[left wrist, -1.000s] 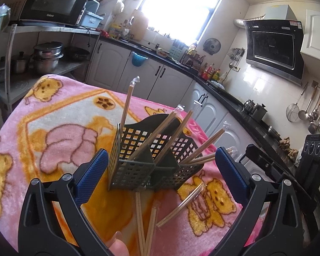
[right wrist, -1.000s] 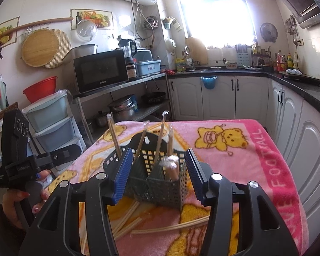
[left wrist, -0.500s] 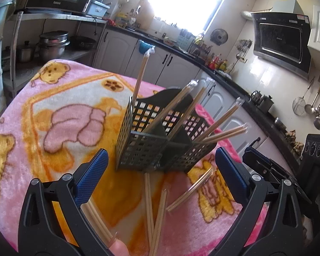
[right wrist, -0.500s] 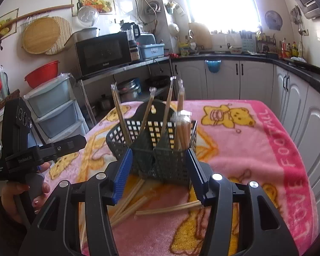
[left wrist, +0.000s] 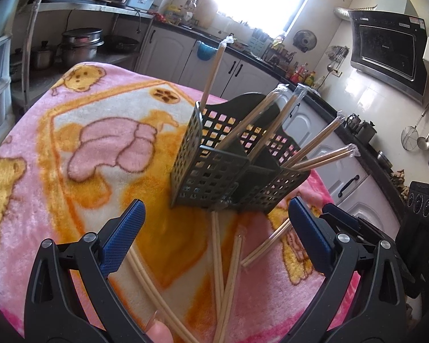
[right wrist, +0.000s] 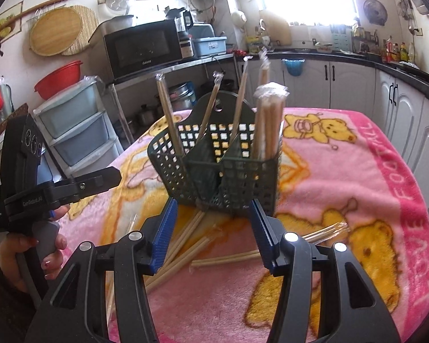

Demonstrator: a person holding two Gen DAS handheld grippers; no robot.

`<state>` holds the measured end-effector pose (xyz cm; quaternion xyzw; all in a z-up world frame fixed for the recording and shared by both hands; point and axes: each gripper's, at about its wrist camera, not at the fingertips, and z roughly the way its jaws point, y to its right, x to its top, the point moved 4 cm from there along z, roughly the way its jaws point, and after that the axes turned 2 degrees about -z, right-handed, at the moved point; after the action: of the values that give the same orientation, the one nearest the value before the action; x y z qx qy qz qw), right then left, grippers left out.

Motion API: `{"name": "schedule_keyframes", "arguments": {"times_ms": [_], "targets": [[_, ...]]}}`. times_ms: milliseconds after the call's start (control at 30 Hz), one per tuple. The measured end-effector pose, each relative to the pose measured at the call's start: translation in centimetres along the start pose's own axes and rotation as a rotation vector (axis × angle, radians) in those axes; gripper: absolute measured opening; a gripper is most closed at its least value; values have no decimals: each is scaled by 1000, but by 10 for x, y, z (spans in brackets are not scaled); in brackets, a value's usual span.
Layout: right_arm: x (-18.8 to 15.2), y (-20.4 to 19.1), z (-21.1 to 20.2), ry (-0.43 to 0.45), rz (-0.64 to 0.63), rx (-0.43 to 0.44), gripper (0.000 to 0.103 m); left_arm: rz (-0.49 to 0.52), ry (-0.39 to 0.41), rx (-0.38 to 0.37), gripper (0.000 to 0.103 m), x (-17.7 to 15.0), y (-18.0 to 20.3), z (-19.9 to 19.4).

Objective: Organize utensils
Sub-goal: 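Move both open grippers back to the chopsticks on the blanket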

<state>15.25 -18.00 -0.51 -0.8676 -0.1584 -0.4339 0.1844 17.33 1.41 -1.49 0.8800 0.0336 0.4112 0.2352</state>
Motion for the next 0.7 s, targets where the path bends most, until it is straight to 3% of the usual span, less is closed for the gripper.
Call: {"name": "schedule_keyframes", "arguments": {"times_ms": [700], "targets": [[-19, -21, 44, -136, -28, 50, 54, -39, -102, 103, 92, -27, -46, 16]]}}
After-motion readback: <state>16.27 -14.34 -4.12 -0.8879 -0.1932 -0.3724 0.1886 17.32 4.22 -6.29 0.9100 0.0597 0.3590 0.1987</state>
